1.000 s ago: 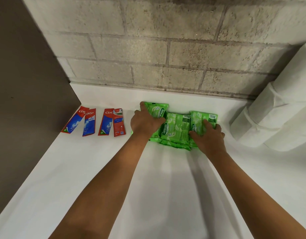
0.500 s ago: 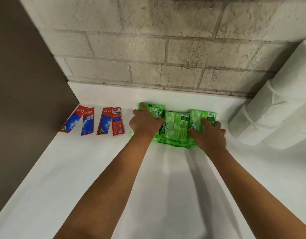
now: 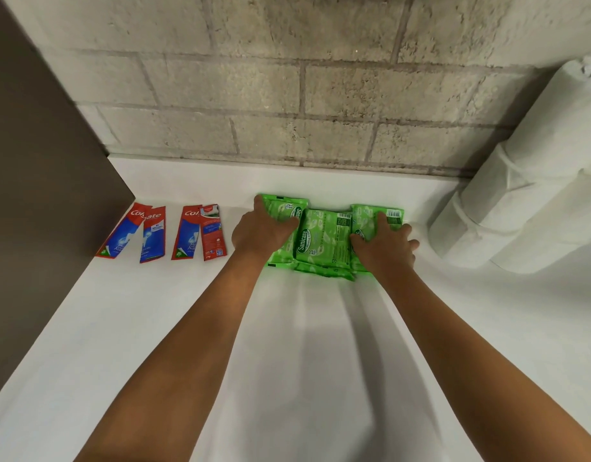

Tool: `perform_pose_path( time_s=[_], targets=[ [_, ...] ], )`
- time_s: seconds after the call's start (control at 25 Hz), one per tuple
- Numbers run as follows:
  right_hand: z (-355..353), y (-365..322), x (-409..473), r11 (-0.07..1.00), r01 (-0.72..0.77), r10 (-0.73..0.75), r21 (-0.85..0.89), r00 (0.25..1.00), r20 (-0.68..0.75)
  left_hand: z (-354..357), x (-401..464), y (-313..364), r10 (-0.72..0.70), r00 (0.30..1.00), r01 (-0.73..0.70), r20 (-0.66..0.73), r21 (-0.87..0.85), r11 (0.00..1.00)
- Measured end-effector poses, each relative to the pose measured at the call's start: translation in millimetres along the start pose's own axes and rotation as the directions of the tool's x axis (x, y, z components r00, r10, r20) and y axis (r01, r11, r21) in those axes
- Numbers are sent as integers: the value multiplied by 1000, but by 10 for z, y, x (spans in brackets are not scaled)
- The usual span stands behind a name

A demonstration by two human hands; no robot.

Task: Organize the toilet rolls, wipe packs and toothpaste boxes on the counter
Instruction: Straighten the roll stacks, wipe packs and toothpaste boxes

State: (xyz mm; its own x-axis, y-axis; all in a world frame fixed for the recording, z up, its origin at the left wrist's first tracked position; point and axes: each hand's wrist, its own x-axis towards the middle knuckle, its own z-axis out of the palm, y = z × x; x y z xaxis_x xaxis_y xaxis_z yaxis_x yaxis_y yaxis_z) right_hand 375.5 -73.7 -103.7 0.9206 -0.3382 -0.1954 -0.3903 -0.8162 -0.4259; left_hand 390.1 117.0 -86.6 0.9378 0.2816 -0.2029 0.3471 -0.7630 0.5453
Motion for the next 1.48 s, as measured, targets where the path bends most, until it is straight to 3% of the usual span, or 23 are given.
perform_pose_path(
  time_s=[0.24,0.32,0.4,0.48,0.52,0.6,0.68,0.96,1.2,1.32,1.4,1.48],
  targets=[
    [-31,33,-56,996,65,-65,-62,998,-12,14,-1,-35,60,998,-61,33,10,998],
    [-2,5,-120,948,256,-266,-188,964,-28,35,-6,-43,51,997,-55,66,58,997],
    [59,-89,-148,827,484,-488,-287,871,62,31,47,-68,99,992,-109,81,136,985],
    [126,-217,-130,730,613,-587,-302,789,181,8,119,-131,246,967,-255,67,182,950],
    [155,-270,-103,705,642,-601,-302,766,228,-7,140,-171,293,956,-295,31,99,950],
    [203,-333,-61,675,662,-592,-325,749,296,-1,122,-237,329,944,-328,-3,-94,940],
    [226,-351,-41,649,669,-582,-362,743,331,24,82,-265,366,930,-361,38,-92,928],
    [310,-387,-30,623,677,-605,-393,735,306,102,87,-246,412,906,-422,94,251,871],
    [347,-370,-31,641,655,-601,-400,752,269,110,90,-188,374,917,-396,135,403,825],
    [232,-347,-113,682,657,-624,-322,752,212,45,94,-239,382,909,-412,166,233,881],
    [30,-226,-134,795,583,-594,-169,804,-20,-46,62,-274,374,926,-369,48,-90,925],
    [-183,10,-49,939,342,-331,36,928,-169,-121,15,-287,249,963,-269,-100,-324,907]
  ],
)
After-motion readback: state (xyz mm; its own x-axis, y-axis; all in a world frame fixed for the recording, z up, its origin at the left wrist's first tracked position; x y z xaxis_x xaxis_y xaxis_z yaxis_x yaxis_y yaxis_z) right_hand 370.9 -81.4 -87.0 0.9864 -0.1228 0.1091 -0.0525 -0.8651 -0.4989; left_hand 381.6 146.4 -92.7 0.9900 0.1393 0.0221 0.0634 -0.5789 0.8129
